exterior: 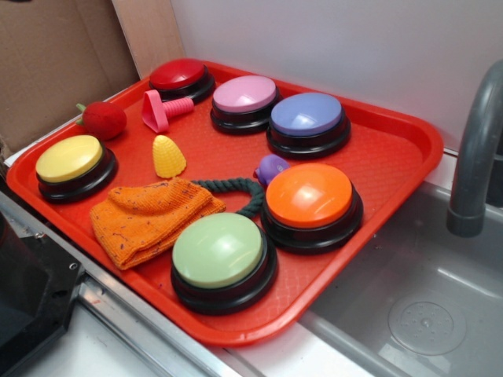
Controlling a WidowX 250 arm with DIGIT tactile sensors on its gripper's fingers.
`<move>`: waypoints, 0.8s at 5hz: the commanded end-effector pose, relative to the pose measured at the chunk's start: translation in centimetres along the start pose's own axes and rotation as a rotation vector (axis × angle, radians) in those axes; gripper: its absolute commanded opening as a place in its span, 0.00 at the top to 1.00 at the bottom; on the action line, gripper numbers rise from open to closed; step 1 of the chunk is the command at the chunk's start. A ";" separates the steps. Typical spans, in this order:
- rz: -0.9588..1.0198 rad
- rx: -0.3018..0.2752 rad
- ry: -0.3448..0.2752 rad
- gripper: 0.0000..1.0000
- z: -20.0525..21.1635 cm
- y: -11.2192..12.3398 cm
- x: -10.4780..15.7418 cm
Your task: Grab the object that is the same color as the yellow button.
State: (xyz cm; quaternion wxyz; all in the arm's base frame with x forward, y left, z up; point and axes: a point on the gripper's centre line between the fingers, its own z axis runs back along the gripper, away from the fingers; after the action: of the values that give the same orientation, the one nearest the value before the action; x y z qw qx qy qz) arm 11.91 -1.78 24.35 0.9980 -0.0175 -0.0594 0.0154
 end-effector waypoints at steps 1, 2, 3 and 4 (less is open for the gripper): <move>0.000 0.000 0.000 0.00 0.0 0.0 0.0; 0.139 -0.043 -0.014 0.00 -1.9 0.0 0.9; 0.230 -0.046 -0.030 0.00 -4.0 0.3 1.9; 0.397 -0.003 -0.042 0.00 -6.9 0.9 3.2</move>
State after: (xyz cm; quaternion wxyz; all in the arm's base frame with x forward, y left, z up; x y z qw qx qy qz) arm 15.67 -0.96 17.04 0.9730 -0.0244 -0.0624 0.2208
